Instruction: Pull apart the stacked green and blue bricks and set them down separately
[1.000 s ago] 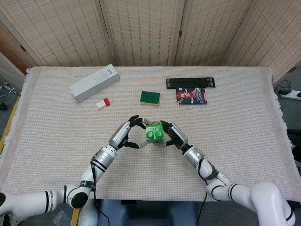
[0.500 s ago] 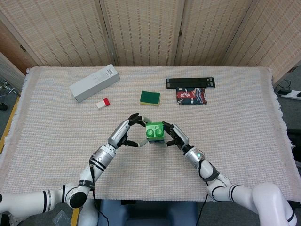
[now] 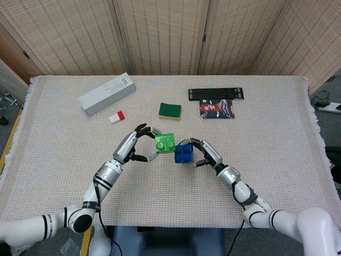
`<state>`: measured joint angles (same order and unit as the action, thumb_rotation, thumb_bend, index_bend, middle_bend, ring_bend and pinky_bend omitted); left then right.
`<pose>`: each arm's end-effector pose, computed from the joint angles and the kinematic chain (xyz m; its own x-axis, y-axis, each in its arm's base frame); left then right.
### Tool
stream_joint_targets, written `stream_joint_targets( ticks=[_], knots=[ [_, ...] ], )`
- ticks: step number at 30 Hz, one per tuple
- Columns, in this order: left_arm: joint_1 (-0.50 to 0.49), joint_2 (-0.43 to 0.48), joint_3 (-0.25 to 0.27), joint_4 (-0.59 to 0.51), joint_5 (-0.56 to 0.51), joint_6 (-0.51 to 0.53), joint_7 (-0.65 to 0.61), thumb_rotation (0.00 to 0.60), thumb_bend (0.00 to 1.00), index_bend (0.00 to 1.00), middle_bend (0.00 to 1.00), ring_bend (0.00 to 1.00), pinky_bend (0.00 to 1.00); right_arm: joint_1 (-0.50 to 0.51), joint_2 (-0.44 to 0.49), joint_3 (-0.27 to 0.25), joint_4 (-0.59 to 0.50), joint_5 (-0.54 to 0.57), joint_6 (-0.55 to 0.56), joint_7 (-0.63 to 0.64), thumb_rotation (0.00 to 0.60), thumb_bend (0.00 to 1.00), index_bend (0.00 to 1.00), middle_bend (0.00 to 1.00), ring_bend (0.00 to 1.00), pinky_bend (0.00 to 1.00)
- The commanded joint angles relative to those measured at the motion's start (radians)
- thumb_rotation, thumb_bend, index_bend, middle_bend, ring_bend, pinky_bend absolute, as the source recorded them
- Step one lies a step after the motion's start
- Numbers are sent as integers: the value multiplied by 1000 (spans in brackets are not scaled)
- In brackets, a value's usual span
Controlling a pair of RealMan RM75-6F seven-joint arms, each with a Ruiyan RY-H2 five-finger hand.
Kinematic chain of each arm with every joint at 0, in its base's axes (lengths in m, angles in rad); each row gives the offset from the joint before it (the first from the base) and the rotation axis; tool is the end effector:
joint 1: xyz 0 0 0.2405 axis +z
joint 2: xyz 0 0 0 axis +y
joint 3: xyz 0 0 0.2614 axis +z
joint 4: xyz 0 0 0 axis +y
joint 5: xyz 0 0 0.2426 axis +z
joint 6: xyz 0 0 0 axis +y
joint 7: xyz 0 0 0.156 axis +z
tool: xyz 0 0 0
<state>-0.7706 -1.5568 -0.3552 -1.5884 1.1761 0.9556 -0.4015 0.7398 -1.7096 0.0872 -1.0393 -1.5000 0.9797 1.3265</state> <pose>-0.0636 0.3771 -0.0269 -0.3642 0.4385 0.8217 0.8349 -0.2372 0.4966 -0.1887 -0.3794 -0.0844 -0.6056 -0.5627 0.5627 -0.7005 0.0414 -0.7124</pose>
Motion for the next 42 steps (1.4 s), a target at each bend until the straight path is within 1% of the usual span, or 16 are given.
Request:
stream_joint_targets(
  ticks=[1, 7, 11, 15, 19, 25, 33, 42],
  knots=[
    [14, -4, 20, 30, 15, 9, -13, 600, 408, 622, 798, 345, 2, -25, 85, -3, -87, 23, -8, -129, 600, 323, 869, 326, 301, 124],
    [38, -36, 73, 116, 67, 45, -2, 600, 408, 621, 798, 343, 2, -64, 156, -1, -165, 59, -6, -219, 600, 323, 869, 326, 302, 124],
    [54, -59, 101, 178, 85, 57, -11, 600, 408, 622, 798, 342, 1, -81, 189, -12, -186, 63, -13, -271, 600, 323, 870, 326, 302, 124],
    [70, -78, 127, 243, 104, 66, -23, 600, 409, 621, 798, 342, 1, -89, 216, -18, -180, 79, -39, -353, 600, 322, 869, 326, 302, 124],
    [78, -101, 145, 308, 105, 52, -36, 600, 410, 621, 798, 341, 5, -92, 237, -17, -180, 103, -73, -422, 600, 323, 869, 326, 303, 124],
    [85, -136, 150, 385, 103, 38, -65, 600, 413, 621, 798, 341, 4, -113, 269, -22, -194, 129, -95, -496, 600, 322, 869, 326, 303, 124],
    [95, -168, 163, 448, 124, 34, -95, 600, 415, 621, 798, 341, 2, -141, 257, -30, -152, 146, -125, -525, 600, 323, 869, 326, 304, 125],
    [107, -199, 174, 498, 131, 16, -132, 600, 416, 619, 798, 341, 1, -150, 235, -27, -117, 113, -120, -510, 600, 323, 869, 326, 305, 124]
  ],
)
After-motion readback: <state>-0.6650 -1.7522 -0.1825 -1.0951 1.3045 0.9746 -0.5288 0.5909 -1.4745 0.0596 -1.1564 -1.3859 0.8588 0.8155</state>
